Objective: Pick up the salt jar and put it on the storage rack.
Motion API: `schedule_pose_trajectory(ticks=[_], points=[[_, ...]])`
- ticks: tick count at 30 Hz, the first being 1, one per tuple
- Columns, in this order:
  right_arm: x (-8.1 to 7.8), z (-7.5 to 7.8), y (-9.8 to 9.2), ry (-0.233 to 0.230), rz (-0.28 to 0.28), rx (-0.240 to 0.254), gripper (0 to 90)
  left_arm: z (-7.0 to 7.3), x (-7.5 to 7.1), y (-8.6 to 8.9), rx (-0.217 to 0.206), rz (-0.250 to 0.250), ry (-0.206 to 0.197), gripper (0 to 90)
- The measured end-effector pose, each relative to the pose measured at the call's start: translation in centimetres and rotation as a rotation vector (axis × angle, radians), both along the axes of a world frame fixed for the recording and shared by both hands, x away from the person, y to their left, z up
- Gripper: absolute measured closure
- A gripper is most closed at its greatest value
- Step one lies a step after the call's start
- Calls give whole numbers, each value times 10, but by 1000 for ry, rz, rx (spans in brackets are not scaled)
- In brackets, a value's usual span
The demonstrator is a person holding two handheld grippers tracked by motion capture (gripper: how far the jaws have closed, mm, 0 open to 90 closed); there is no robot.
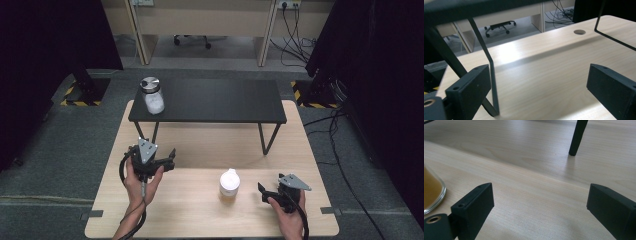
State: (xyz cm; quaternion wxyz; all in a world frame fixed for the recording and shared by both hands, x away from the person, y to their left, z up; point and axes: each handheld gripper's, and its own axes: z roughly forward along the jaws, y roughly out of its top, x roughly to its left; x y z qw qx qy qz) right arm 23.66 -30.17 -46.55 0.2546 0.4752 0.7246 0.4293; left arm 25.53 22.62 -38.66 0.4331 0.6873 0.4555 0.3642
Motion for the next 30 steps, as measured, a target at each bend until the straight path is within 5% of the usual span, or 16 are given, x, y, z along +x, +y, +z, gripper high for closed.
schedule_pose_trajectory(ticks=[12,30], points=[[0,0,0,1,-2,4,76,-39,-11,3,-47,-12,40,46],[-1,0,0,-1,2,3,76,-75,-13,3,-59,-13,123,45]])
